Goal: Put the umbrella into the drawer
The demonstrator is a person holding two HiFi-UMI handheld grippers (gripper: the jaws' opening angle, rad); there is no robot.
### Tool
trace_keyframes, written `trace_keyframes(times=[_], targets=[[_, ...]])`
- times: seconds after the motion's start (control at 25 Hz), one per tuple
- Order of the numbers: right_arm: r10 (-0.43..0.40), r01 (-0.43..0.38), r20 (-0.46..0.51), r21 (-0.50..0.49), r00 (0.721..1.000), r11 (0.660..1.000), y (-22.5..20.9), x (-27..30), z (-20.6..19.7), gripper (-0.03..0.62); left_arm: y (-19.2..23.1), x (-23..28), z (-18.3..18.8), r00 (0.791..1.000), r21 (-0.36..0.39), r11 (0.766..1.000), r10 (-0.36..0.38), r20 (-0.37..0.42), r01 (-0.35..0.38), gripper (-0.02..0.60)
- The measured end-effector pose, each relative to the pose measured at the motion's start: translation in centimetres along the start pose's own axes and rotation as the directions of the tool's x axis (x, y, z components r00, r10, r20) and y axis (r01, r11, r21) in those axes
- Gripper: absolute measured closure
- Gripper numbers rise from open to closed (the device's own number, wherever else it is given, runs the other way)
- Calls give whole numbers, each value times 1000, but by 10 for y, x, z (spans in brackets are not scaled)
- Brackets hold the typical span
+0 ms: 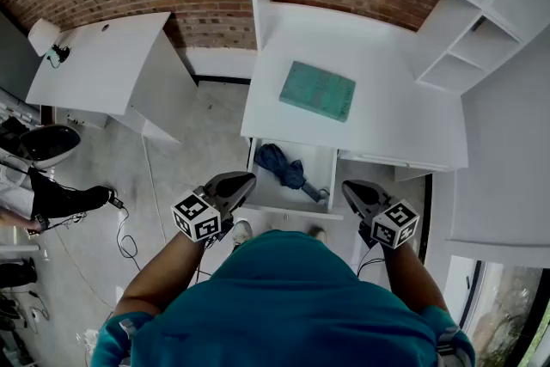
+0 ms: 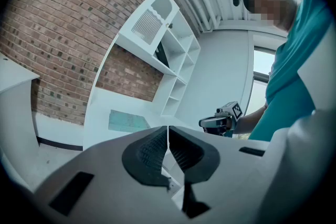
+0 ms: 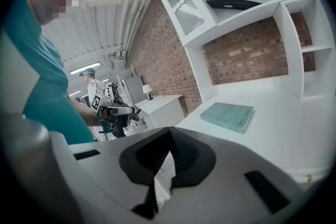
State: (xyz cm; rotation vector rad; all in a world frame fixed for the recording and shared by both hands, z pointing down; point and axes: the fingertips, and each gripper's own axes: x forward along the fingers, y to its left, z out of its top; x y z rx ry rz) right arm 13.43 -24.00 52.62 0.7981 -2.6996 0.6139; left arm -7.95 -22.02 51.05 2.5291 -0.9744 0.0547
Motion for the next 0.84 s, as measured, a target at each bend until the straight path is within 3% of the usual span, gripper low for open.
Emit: trace_keyframes(times=[0.84], targets=[[11, -11, -13, 3, 1000, 1000, 4, 3, -6, 574, -1, -2, -3, 1000, -6, 1000, 1, -3, -1, 560]])
